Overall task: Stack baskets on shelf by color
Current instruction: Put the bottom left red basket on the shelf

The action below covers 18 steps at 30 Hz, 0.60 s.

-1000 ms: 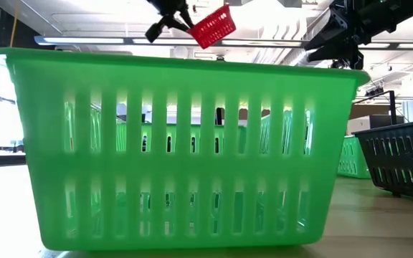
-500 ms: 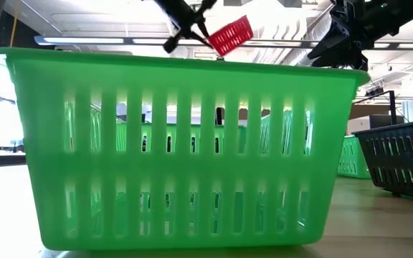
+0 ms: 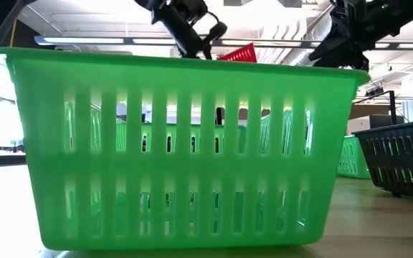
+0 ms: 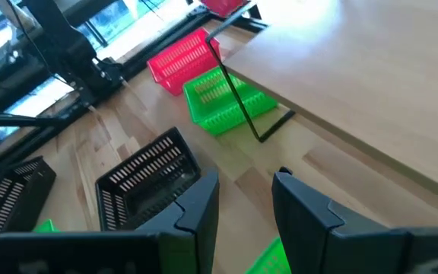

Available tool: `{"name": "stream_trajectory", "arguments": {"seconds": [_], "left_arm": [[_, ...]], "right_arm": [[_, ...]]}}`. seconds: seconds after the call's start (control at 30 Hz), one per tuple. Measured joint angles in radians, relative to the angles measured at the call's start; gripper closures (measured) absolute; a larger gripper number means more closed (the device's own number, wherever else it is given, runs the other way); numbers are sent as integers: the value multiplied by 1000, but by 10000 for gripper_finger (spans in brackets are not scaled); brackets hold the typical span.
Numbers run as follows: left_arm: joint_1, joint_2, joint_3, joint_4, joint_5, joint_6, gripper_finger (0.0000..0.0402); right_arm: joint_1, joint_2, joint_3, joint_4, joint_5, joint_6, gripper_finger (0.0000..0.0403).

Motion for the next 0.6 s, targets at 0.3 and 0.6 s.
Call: {"name": "stream_trajectory", "arguments": {"seconds": [0.3,0.6], "left_arm": [[0,40,0,5,-9,-5,401],[-10,44,0,4,-41,13,401]], "right_arm": [[0,0,-1,-81,0,0,293],[0,0,-1,-84,0,0,293]]}}
